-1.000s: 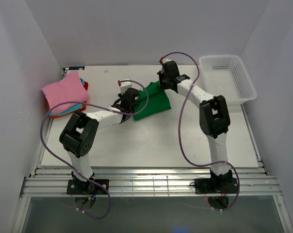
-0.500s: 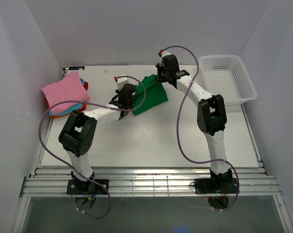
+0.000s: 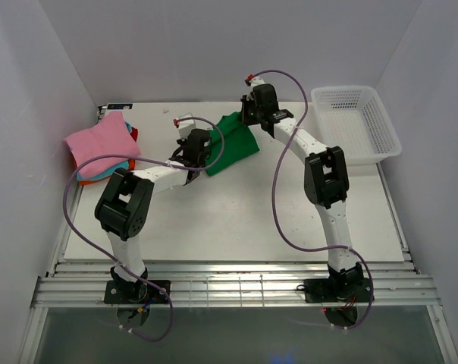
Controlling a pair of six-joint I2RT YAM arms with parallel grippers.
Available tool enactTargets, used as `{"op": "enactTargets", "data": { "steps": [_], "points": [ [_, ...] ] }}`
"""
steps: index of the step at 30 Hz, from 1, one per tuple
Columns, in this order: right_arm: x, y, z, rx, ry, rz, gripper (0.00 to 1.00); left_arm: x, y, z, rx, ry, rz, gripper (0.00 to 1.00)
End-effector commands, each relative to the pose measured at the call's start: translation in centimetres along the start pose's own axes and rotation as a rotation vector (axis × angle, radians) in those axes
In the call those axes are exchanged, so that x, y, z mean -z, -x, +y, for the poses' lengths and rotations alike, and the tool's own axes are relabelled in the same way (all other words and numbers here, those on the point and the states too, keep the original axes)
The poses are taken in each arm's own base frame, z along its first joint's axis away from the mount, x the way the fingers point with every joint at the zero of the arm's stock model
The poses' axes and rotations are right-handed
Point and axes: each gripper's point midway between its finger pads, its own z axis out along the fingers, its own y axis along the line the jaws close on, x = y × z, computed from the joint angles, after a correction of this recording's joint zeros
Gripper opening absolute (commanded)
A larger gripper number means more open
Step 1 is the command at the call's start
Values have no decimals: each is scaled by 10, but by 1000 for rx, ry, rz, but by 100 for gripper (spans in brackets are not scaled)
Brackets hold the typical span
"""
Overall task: Fold and stack the t-shirts
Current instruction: Fold the tshirt
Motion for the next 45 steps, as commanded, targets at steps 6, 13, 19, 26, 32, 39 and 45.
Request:
{"op": "enactTargets", "data": {
  "steps": [6, 13, 19, 26, 32, 39, 45],
  "points": [
    [8, 34, -4, 1, 18, -125, 8, 3, 13, 11, 32, 32, -45, 0],
    [-3, 41, 1, 12, 53, -157, 8, -6, 21, 10, 48, 53, -89, 0],
    [-21, 45, 12, 7, 134, -231, 27, -28, 21, 20, 52, 122, -135, 7],
    [-31, 49, 14, 37, 190, -313, 76, -34, 50, 27, 52, 208, -257, 92],
    [4, 80, 16, 42, 213, -414, 83, 4, 141, 21, 104, 188, -502, 93],
    [21, 56, 24, 45, 258, -362, 61, 25, 137, -29, 140, -132, -437, 65],
    [4, 39, 40, 44, 364, -257, 8, -14, 85, -76, 62, -256, -227, 0]
  ]
}}
